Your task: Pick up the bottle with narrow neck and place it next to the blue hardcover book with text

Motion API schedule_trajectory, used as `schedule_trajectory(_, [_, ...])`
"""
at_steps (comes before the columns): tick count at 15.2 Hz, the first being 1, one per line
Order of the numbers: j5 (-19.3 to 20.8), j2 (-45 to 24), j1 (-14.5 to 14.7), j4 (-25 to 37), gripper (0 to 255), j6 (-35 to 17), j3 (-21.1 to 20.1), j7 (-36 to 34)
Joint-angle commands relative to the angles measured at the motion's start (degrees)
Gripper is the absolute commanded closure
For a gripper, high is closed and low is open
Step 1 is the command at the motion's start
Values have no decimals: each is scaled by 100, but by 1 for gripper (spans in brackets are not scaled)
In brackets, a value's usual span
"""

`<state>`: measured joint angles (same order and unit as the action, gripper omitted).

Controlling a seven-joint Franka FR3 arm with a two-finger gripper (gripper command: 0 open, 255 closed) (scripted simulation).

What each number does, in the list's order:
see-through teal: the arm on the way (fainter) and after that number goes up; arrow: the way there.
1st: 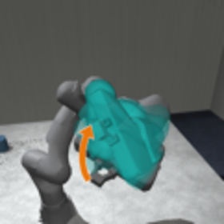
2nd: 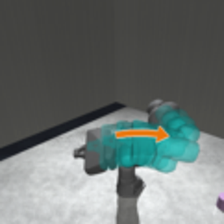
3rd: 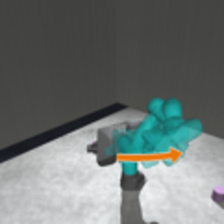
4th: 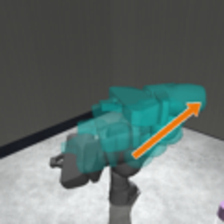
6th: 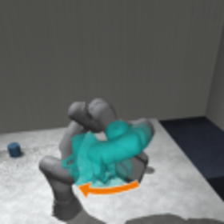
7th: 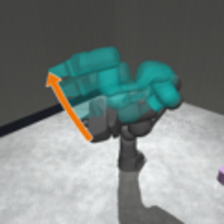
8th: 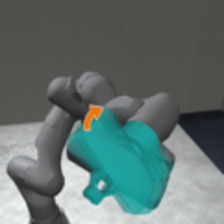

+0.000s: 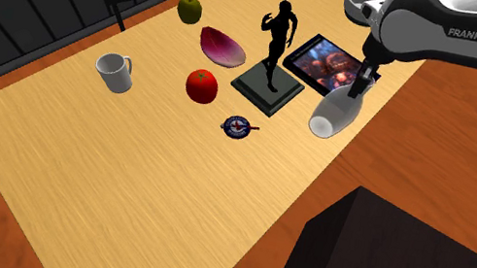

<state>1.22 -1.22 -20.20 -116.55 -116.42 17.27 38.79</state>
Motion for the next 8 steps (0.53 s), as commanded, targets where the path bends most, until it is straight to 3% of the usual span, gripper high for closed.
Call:
schedule_trajectory(1, [-1, -1, 1, -2, 255, -8, -1, -1])
schedule_trajectory(4, [-1, -1, 1, -2, 255, -8, -1, -1])
schedule_trajectory(5, [-1, 0, 1, -4, 0, -8, -1, -2])
schedule_trajectory(8, [-1, -1, 1, -3, 0, -8, -1, -2])
